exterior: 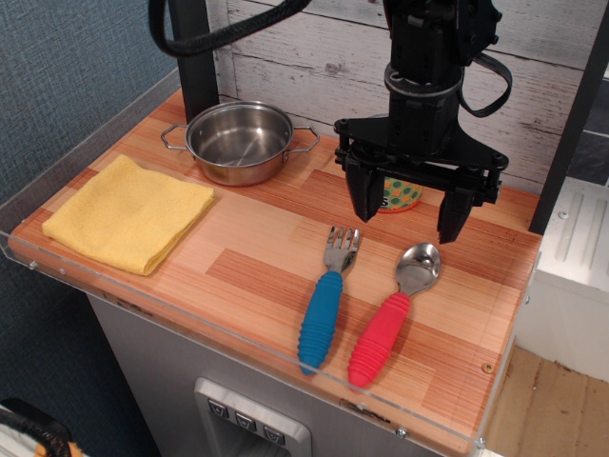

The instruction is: Move the yellow cloth to the left side of the blue utensil.

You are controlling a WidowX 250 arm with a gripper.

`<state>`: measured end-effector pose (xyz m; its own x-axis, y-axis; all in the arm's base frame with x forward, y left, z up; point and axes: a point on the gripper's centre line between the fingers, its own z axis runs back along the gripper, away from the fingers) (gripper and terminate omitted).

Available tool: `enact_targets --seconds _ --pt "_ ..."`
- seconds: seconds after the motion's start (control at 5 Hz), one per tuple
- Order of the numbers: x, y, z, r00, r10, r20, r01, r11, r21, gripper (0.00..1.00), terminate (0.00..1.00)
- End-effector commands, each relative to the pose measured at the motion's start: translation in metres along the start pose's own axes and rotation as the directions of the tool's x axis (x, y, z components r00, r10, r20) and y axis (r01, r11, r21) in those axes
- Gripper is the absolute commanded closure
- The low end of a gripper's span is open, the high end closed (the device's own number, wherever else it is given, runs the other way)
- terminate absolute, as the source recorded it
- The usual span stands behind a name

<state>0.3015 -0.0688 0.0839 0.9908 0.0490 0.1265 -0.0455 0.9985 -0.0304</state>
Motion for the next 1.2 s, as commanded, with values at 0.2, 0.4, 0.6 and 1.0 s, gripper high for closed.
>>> enact_targets --seconds 0.2,0.4,0.6,1.0 --pt "0.005 0.026 -0.007 1.0 0.008 -0.024 -0.008 1.0 0.014 0.0 0.0" --pt "0.002 0.052 -0.005 0.999 0.041 -0.004 -0.041 0.996 0.076 0.0 0.0" --pt "-0.005 0.082 0.002 0.997 0.075 0.012 -0.076 0.989 0.128 0.0 0.0" --pt "-0.021 0.162 0.001 0.977 0.213 -0.005 -0.21 0.965 0.158 0.0 0.0"
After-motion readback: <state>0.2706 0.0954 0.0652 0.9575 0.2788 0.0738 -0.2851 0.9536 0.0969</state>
